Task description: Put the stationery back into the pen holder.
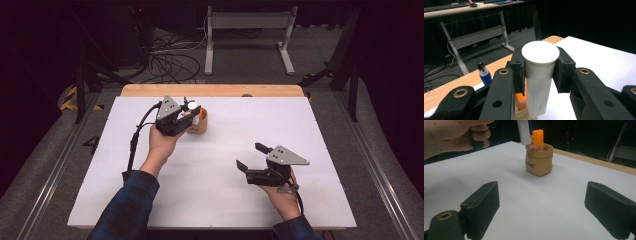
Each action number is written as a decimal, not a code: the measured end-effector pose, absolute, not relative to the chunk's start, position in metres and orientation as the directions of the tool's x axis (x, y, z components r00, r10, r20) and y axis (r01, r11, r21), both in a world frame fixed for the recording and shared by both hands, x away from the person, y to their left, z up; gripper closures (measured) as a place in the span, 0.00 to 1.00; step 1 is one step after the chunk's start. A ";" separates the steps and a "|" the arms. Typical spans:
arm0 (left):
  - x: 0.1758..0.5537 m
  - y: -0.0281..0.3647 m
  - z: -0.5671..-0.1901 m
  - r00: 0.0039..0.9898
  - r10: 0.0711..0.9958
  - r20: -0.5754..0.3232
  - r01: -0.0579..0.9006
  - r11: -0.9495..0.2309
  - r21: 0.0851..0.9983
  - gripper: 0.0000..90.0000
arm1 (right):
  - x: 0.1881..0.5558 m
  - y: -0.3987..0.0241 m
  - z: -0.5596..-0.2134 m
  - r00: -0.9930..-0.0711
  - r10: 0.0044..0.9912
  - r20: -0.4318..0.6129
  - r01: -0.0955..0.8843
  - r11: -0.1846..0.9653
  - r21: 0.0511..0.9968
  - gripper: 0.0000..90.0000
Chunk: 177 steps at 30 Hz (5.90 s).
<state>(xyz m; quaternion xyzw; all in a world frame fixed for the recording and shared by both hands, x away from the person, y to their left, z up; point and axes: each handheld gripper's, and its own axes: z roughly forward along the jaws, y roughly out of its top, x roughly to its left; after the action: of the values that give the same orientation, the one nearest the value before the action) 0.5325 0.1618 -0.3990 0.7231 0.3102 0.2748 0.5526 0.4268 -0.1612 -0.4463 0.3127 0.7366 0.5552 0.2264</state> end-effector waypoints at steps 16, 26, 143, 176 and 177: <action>0.552 0.155 -0.405 0.625 0.779 0.050 0.158 -0.189 0.969 0.74 | 0.429 -0.169 -0.445 -0.693 0.721 0.019 0.214 0.180 0.960 0.14; 0.561 0.154 -0.413 0.609 0.792 0.042 0.172 -0.184 0.968 0.74 | 0.429 -0.173 -0.444 -0.688 0.726 0.020 0.215 0.177 0.960 0.14; 0.576 0.144 -0.441 0.610 0.790 0.070 0.239 -0.267 0.934 0.70 | 0.432 -0.171 -0.446 -0.698 0.715 0.025 0.235 0.196 0.952 0.15; 0.573 0.145 -0.435 0.615 0.786 0.063 0.221 -0.249 0.943 0.46 | 0.433 -0.174 -0.446 -0.693 0.721 0.023 0.232 0.192 0.954 0.15; 0.572 0.145 -0.435 0.616 0.785 0.063 0.218 -0.248 0.944 0.46 | 0.433 -0.174 -0.446 -0.693 0.720 0.023 0.232 0.192 0.954 0.15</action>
<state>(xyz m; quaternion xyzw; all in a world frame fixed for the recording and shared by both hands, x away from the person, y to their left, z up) 0.5722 0.1447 -0.4347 0.7396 0.3392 0.2771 0.5111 0.4330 -0.1744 -0.4458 0.3221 0.7392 0.5479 0.2228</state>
